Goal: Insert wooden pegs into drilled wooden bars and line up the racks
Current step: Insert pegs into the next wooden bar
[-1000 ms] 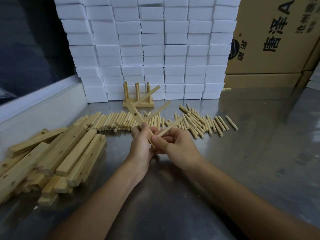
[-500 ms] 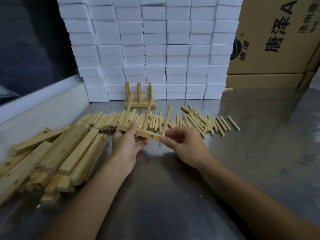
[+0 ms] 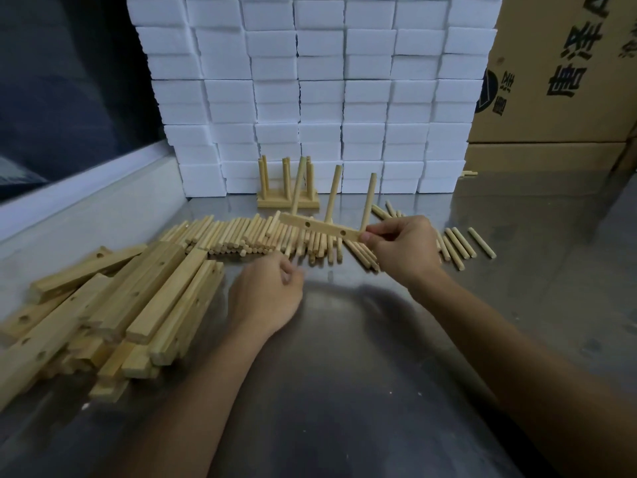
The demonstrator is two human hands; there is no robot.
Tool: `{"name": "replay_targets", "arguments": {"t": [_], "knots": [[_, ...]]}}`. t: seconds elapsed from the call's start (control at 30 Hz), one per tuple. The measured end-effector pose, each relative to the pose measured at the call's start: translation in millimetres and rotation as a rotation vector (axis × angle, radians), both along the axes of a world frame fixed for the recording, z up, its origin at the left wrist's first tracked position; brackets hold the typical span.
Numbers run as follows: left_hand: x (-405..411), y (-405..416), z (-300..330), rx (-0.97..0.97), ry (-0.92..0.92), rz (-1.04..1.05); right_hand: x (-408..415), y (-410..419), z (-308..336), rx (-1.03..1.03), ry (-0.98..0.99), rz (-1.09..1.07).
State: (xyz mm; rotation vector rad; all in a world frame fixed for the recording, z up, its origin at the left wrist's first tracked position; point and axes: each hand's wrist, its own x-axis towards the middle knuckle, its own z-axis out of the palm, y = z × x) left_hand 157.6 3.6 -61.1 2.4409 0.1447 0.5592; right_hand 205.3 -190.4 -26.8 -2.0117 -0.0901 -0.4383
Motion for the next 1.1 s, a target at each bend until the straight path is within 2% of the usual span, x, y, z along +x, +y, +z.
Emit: {"name": "replay_targets", "arguments": {"t": [0.07,0.23,0.47,0.87,1.1], "knots": [[3,-3,-2,0.154,0.028,-0.025,24,7,6,-0.042,-0.025,-0.012],[9,-4,2,0.210,0.053,0.037,97,36,16,-0.190,-0.109,-0.036],[8,-4,4,0.224,0.058,0.010,162,65,-6,-0.380,-0.068,0.004],[7,-8,3,0.211,0.052,0.004,191,84,-9,-0.500,0.015,0.021],[6,-8,3,0.218,0.041,0.000,195,92,-9,-0.658,-0.041,0.093]]}}
